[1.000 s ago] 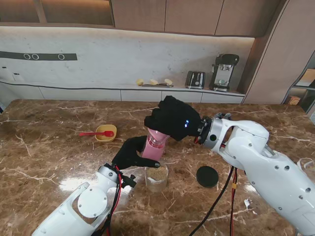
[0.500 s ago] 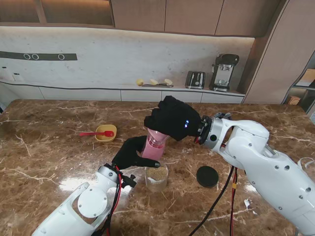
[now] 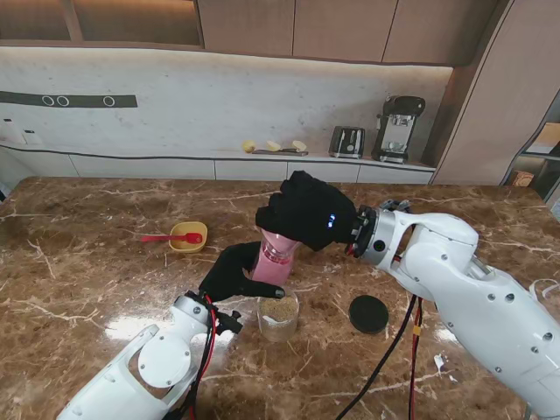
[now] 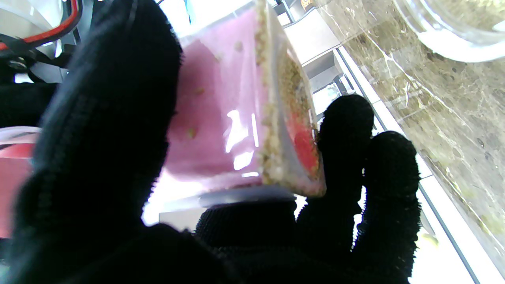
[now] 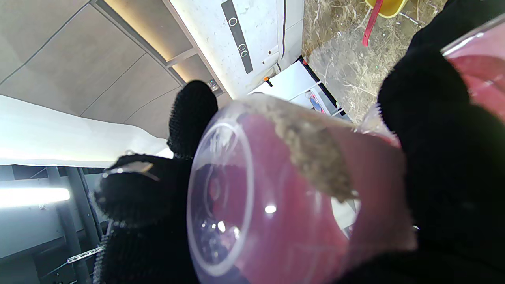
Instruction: Measure grain into the airtight container
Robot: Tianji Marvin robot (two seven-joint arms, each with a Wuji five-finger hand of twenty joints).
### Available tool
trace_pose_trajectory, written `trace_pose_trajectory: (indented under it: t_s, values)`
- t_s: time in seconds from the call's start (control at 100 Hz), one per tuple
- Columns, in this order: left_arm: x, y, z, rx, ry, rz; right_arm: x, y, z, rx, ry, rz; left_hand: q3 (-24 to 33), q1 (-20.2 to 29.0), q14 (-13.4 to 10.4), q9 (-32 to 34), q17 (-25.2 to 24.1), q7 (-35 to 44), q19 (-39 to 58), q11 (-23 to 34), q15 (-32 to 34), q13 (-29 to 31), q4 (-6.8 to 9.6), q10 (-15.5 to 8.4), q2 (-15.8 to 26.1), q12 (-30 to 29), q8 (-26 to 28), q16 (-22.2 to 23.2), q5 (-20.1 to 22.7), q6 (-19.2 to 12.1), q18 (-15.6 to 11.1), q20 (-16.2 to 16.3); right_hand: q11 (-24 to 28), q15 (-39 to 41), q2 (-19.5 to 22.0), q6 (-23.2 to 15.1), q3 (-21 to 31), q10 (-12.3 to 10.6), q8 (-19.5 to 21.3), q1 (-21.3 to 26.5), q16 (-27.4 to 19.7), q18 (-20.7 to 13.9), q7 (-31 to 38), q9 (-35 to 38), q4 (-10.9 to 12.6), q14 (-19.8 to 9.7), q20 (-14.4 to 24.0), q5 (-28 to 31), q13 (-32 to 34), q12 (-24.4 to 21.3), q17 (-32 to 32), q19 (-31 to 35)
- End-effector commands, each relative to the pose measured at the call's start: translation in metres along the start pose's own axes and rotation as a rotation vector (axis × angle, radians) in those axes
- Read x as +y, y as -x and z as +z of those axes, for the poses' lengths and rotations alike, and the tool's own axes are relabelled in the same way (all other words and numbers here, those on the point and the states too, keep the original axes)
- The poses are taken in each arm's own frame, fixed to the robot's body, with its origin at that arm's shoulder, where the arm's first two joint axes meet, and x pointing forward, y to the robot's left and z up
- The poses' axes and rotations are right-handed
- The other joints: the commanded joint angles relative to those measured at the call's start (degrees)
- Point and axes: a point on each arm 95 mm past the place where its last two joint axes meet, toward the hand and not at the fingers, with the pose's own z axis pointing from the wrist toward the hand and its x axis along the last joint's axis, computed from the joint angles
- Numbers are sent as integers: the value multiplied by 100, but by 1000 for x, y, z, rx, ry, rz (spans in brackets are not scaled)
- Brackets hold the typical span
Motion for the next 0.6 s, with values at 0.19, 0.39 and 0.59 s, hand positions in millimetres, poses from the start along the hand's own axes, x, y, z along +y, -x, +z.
trace_pose_trajectory:
  t_s: [0.19,0.39,0.59]
  values:
    - [1,-2,1,3,-6,-7,-1,-2,-1,10,-3,-5,2977,1266,-371,771,44,1760,340,792,332,298,64,-790,2346,461,478,16,1332,-1780,-94,74,-41,747,915,-622,1388,-69,39,867,371,-1181,107,-20,-107,-1253,159,330,251,17,-12,164]
    - [2,-2,1,3,-6,-7,-2,-2,-1,6,-5,4,2985,1260,-365,783,61,1761,350,792,334,306,64,-783,2350,458,478,15,1331,-1777,-94,75,-43,748,947,-629,1380,-65,38,853,372,-1182,108,-23,-113,-1252,162,334,252,12,-12,163]
    - [1,-2,0,3,-8,-4,-1,-2,-2,14,4,4,2985,1264,-352,780,50,1756,347,787,333,306,60,-767,2344,464,477,15,1334,-1770,-83,74,-61,707,922,-707,1432,-93,38,967,360,-1186,121,-39,-107,-1261,159,397,186,13,-73,128]
